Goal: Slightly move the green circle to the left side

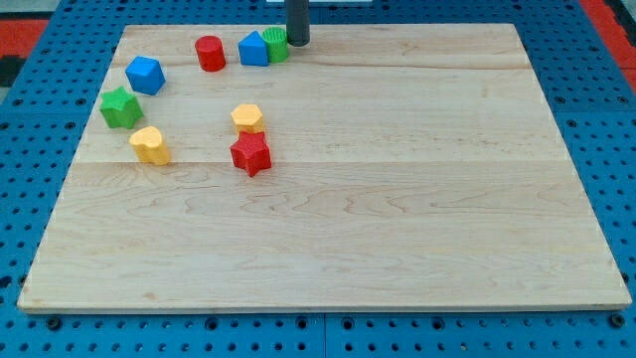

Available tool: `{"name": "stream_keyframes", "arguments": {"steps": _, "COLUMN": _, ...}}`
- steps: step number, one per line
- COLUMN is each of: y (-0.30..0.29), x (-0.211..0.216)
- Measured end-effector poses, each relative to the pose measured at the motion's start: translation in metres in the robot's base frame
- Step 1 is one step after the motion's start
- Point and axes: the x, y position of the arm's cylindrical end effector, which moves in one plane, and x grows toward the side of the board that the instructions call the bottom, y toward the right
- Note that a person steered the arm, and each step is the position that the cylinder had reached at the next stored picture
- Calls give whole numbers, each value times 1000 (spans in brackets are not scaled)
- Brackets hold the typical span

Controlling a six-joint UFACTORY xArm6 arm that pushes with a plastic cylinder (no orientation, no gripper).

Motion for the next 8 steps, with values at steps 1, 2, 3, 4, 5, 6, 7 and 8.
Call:
{"name": "stream_keyframes", "arguments": {"steps": 1, "y": -2, "x": 13}}
{"name": "stream_keyframes", "arguments": {"steps": 2, "y": -3, "x": 29}}
{"name": "stream_keyframes", "arguments": {"steps": 3, "y": -3, "x": 40}}
{"name": "stream_keyframes", "arguments": {"steps": 4, "y": -7, "x": 58}}
{"name": "stream_keyframes", "arguments": {"steps": 5, "y": -5, "x": 69}}
{"name": "stream_keyframes", "arguments": {"steps": 6, "y": 71, "x": 68}}
{"name": "stream_keyframes", "arguments": {"steps": 7, "y": 149, "x": 65}}
{"name": "stream_keyframes", "arguments": {"steps": 8, "y": 165, "x": 60}}
